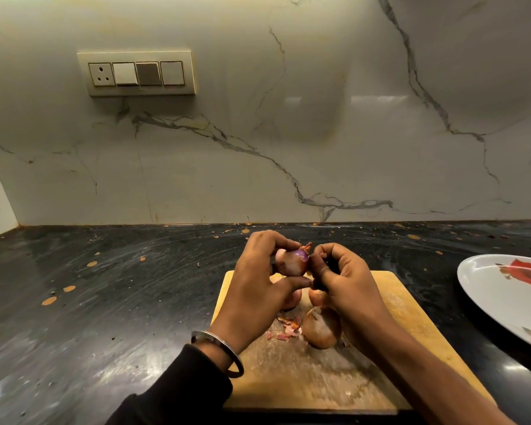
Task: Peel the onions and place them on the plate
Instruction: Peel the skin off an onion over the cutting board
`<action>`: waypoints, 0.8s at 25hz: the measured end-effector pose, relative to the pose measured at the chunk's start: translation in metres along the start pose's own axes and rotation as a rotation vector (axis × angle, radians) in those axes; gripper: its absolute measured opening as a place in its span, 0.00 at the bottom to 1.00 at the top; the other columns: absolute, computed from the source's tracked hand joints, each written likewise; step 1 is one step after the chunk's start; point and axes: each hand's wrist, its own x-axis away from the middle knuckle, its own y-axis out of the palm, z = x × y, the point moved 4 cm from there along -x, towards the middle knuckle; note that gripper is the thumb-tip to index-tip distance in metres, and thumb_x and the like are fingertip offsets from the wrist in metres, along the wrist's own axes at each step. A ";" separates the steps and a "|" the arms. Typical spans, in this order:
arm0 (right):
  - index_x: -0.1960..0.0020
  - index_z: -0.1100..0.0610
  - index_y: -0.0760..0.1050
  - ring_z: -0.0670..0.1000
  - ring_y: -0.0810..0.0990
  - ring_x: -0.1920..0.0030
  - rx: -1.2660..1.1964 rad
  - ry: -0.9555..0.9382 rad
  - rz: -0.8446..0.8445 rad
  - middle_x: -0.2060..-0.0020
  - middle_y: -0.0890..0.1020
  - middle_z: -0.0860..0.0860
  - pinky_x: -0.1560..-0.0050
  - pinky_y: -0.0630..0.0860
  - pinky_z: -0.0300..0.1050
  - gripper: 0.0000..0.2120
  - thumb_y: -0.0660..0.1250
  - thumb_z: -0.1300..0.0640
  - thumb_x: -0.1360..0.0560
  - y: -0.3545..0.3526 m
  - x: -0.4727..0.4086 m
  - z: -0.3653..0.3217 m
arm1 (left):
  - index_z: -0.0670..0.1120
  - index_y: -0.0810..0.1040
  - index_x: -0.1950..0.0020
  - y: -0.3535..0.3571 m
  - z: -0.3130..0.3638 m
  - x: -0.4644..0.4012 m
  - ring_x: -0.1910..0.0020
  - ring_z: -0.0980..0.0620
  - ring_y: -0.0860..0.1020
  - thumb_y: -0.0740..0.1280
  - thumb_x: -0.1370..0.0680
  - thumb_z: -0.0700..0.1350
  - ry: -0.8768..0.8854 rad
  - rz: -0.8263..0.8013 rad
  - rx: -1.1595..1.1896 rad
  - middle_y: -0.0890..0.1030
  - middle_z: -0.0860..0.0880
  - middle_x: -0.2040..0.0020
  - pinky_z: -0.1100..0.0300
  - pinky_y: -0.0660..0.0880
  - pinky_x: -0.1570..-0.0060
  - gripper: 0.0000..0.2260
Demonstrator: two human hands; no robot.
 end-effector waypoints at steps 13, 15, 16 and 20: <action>0.56 0.55 0.80 0.45 0.80 0.63 0.170 -0.267 0.092 0.63 0.82 0.49 0.62 0.77 0.37 0.10 0.71 0.70 0.26 -0.007 0.004 -0.018 | 0.50 0.76 0.38 0.002 -0.004 -0.001 0.44 0.52 0.82 0.73 0.27 0.35 -0.258 -0.222 0.392 0.82 0.50 0.43 0.58 0.79 0.43 0.21; 0.57 0.54 0.77 0.44 0.77 0.65 0.201 -0.257 0.054 0.63 0.80 0.48 0.64 0.77 0.38 0.12 0.67 0.71 0.24 -0.004 0.005 -0.018 | 0.53 0.77 0.39 0.002 -0.003 -0.001 0.43 0.55 0.81 0.75 0.29 0.36 -0.222 -0.219 0.339 0.82 0.54 0.43 0.60 0.78 0.44 0.22; 0.57 0.54 0.76 0.44 0.76 0.65 0.213 -0.255 0.042 0.63 0.79 0.47 0.66 0.77 0.40 0.13 0.65 0.71 0.23 -0.002 0.005 -0.018 | 0.53 0.77 0.40 0.001 -0.003 -0.001 0.44 0.56 0.81 0.76 0.30 0.37 -0.202 -0.209 0.306 0.82 0.55 0.44 0.60 0.78 0.45 0.22; 0.57 0.55 0.73 0.46 0.74 0.66 0.224 -0.216 0.066 0.65 0.76 0.51 0.67 0.75 0.52 0.13 0.62 0.72 0.22 -0.001 0.004 -0.012 | 0.56 0.76 0.44 0.004 -0.003 0.003 0.47 0.52 0.80 0.79 0.32 0.41 -0.162 -0.159 0.187 0.79 0.58 0.47 0.54 0.83 0.57 0.22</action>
